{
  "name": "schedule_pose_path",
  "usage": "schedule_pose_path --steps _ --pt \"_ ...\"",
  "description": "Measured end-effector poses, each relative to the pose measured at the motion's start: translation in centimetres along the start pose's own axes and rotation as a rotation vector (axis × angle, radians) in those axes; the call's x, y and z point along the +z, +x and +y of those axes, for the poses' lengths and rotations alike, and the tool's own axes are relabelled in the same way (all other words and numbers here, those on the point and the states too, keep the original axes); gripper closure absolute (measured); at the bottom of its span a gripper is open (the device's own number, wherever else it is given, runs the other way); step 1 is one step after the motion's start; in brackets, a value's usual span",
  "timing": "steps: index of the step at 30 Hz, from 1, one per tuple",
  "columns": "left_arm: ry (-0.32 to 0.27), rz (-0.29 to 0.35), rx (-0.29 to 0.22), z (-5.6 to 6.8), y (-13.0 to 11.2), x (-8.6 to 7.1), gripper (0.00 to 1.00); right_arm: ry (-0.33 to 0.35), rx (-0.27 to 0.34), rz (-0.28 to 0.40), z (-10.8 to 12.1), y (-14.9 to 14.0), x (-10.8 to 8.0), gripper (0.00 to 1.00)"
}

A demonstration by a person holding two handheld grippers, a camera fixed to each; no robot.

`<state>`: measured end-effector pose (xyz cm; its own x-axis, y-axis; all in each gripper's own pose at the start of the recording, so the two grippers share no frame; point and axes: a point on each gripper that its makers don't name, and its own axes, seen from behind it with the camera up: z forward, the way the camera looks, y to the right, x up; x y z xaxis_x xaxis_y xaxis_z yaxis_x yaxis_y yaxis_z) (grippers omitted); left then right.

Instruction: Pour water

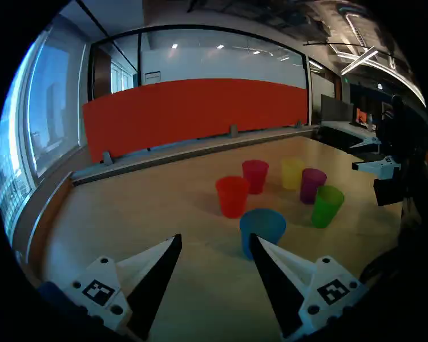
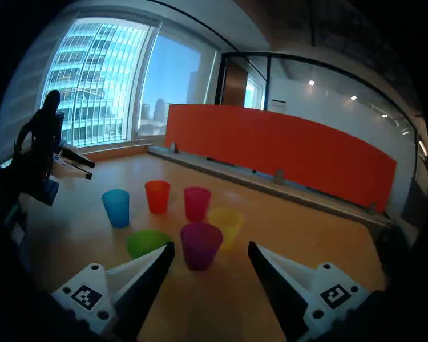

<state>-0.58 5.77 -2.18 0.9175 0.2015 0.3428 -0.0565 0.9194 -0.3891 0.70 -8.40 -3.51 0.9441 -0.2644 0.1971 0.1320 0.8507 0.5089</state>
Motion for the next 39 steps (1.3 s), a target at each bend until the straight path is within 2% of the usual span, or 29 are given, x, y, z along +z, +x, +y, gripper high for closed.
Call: schedule_pose_path --steps 9,18,24,33,39 --pt "0.084 0.123 -0.062 -1.2 2.0 -0.8 0.13 -0.137 0.093 0.089 2.3 1.9 -0.6 0.0" --pt "0.162 0.263 -0.066 -1.6 5.0 -2.0 0.13 -0.28 0.151 0.146 5.1 2.6 -1.2 0.0" --pt "0.206 0.306 -0.056 -1.7 5.8 -2.3 0.13 -0.362 0.19 0.178 6.3 2.7 -1.6 0.0" --pt "0.262 0.373 -0.125 -2.6 6.0 -3.1 0.13 -0.462 0.268 0.238 7.9 2.9 -2.8 0.0" --pt "0.281 0.37 -0.14 -2.8 5.2 -2.9 0.13 -0.486 0.296 0.249 8.4 2.5 -3.3 0.0"
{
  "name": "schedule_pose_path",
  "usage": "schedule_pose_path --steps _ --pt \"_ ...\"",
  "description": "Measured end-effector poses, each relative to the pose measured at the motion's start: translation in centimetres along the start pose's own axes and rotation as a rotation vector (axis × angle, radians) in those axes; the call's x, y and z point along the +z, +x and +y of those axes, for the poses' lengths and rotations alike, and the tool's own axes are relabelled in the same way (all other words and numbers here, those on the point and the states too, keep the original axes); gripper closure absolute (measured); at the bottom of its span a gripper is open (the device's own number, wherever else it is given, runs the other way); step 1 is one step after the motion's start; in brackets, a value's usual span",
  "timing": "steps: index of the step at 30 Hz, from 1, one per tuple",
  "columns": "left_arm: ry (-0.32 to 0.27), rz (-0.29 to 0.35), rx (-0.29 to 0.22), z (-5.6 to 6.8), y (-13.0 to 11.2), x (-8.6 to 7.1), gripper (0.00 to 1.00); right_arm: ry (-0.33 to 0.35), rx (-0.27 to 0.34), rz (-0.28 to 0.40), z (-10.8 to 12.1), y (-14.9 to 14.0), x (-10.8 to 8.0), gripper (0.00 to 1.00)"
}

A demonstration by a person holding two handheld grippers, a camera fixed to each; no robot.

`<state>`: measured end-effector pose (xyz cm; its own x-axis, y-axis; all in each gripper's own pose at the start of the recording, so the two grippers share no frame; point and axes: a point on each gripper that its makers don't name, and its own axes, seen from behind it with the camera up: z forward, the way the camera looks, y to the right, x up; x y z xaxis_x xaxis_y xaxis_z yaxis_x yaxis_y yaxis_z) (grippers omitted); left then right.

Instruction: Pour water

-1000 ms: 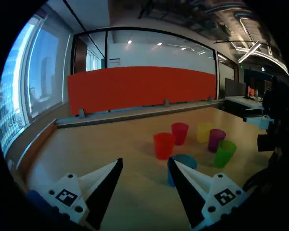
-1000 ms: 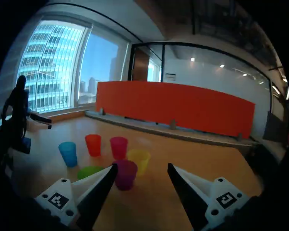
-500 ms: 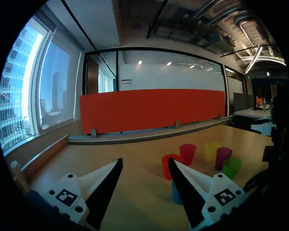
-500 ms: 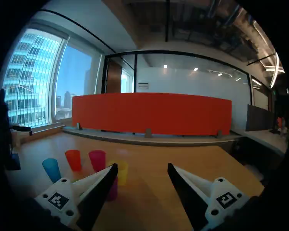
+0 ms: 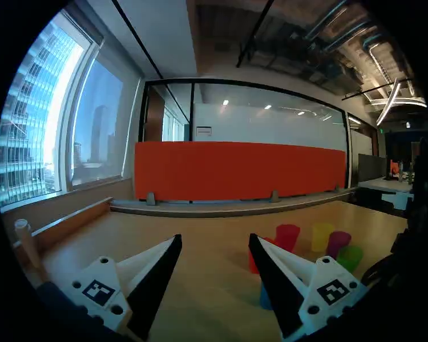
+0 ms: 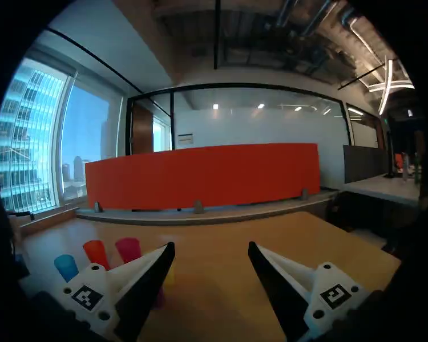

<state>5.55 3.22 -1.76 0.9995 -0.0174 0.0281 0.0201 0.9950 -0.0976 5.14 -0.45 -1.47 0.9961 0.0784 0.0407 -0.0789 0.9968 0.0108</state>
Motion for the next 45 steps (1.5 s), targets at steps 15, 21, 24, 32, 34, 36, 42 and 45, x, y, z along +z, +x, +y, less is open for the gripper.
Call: schedule_pose_path --steps 15,21,24,32,34,36,42,45 --pt "0.058 0.028 0.044 -0.8 0.1 0.2 0.13 -0.029 -0.013 -0.011 1.1 0.1 -0.5 0.01" --pt "0.075 0.034 0.047 -1.4 -0.5 0.4 0.13 -0.039 -0.008 -0.023 1.5 0.0 -0.5 0.0" --pt "0.087 0.041 0.053 -1.8 -0.8 0.6 0.13 -0.046 -0.01 -0.034 1.6 0.0 -0.6 0.0" --pt "0.099 0.034 0.055 -2.5 -2.8 1.1 0.13 -0.061 -0.035 -0.035 1.4 0.5 -0.9 0.0" --pt "0.099 0.031 0.048 -2.6 -3.3 1.2 0.13 -0.066 -0.046 -0.032 1.3 0.7 -1.0 0.0" --pt "0.095 0.031 0.04 -2.6 -3.7 1.3 0.13 -0.07 -0.057 -0.03 1.2 0.9 -1.0 0.0" --pt "0.098 0.025 0.034 -3.0 -4.8 1.5 0.13 -0.068 -0.065 -0.032 0.8 1.1 -1.1 0.0" --pt "0.099 0.022 0.036 -3.1 -5.2 1.4 0.13 -0.068 -0.064 -0.029 0.7 1.0 -1.1 0.0"
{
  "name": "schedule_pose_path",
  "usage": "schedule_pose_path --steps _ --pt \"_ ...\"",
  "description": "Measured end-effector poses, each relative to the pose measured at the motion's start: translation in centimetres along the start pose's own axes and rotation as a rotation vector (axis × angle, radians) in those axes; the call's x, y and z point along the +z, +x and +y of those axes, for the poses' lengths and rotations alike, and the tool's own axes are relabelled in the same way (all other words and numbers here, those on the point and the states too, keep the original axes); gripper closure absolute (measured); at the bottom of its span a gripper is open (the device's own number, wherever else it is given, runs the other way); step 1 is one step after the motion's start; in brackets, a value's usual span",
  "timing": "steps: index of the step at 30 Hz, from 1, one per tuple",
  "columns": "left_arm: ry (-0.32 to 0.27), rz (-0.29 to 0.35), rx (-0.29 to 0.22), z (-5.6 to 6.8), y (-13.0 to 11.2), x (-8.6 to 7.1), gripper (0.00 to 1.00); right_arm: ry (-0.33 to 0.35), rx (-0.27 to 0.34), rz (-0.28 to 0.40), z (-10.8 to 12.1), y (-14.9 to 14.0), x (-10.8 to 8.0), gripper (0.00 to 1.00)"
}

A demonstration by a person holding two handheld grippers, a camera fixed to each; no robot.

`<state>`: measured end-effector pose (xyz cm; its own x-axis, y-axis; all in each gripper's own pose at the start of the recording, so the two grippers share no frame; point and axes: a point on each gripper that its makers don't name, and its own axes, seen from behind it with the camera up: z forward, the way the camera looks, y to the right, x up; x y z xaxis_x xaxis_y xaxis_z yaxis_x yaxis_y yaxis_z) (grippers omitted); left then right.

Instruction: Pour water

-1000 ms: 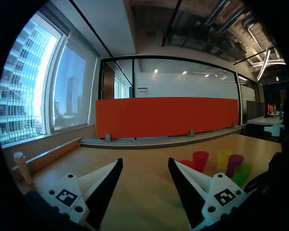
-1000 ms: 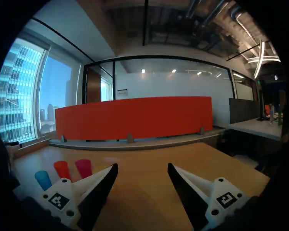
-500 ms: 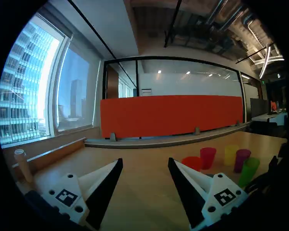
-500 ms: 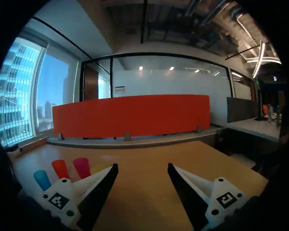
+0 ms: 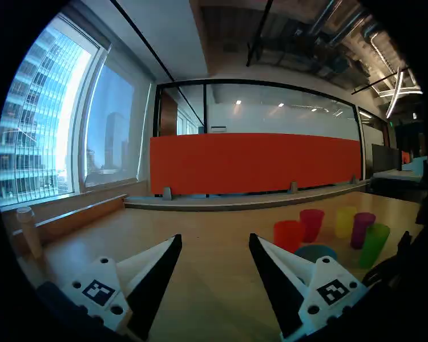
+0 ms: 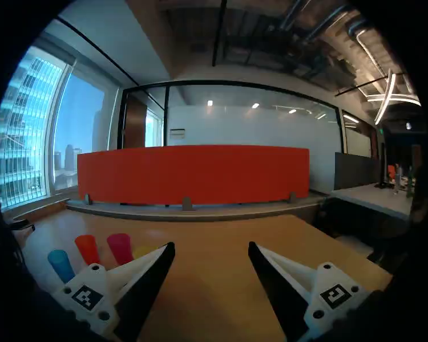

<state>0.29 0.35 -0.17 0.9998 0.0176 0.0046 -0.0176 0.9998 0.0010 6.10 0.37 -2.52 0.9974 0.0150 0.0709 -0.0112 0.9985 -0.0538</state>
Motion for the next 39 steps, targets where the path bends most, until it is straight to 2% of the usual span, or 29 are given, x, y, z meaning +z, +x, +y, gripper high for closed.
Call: schedule_pose_path --steps 15,39 --pt "-0.006 0.008 -0.018 -0.3 -0.4 0.1 0.13 -0.01 -0.002 0.001 0.2 0.3 -0.1 0.0" --pt "-0.017 0.004 -0.018 -0.1 -0.3 0.1 0.13 -0.025 0.008 0.002 1.3 0.0 -0.4 0.0"
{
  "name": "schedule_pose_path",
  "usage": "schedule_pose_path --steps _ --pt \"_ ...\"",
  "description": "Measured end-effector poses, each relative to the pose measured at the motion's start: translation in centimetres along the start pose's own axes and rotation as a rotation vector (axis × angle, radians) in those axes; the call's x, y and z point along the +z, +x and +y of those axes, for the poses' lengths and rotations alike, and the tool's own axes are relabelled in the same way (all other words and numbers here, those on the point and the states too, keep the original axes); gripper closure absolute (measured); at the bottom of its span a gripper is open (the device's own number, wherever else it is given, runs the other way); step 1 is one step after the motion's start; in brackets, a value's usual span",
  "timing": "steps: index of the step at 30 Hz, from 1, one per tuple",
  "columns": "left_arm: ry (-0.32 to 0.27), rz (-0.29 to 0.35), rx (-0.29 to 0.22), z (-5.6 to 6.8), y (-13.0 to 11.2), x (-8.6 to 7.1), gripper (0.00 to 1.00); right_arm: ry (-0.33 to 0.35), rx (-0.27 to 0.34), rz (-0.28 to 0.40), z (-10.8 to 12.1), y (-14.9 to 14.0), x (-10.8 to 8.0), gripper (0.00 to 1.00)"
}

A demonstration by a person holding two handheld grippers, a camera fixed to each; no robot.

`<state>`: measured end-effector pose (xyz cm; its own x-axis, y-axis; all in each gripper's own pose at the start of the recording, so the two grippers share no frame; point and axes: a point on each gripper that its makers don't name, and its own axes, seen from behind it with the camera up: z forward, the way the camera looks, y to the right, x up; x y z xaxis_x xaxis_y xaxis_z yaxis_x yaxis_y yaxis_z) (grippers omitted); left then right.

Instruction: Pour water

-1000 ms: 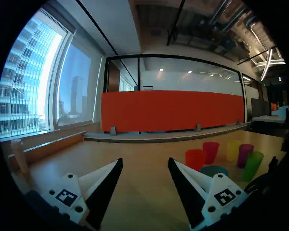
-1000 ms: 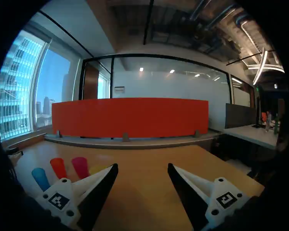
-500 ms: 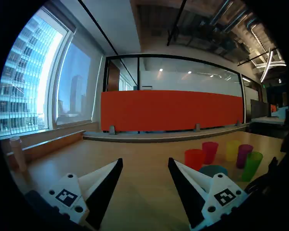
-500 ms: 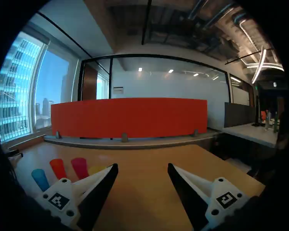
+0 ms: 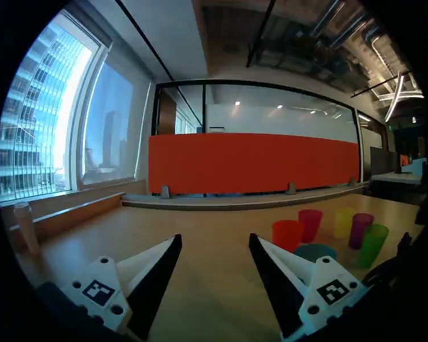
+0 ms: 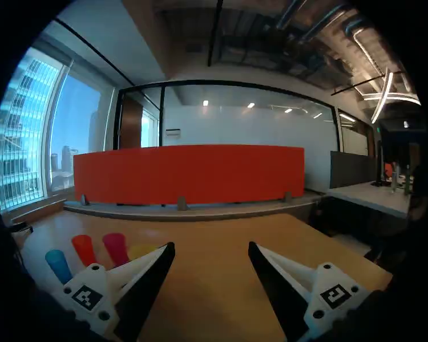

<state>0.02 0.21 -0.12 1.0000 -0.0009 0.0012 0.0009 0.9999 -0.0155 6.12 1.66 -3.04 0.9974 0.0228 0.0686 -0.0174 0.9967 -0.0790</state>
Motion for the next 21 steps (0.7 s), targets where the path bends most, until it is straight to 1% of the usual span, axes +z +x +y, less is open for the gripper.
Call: schedule_pose_path --steps 3,9,15,21 --pt "0.0 0.0 0.0 0.0 0.0 0.0 0.13 -0.002 -0.004 0.008 0.1 0.1 0.0 0.0" --pt "0.0 0.0 0.001 0.0 -0.1 0.0 0.13 -0.005 -0.03 0.024 0.7 0.0 -0.3 0.0" --pt "0.0 0.0 0.001 0.0 -0.1 0.0 0.13 -0.004 -0.058 0.036 0.8 -0.5 -0.2 0.01" --pt "0.0 0.0 0.001 0.1 -0.1 0.1 0.13 0.027 -0.055 0.046 -0.3 -1.1 0.3 0.01"
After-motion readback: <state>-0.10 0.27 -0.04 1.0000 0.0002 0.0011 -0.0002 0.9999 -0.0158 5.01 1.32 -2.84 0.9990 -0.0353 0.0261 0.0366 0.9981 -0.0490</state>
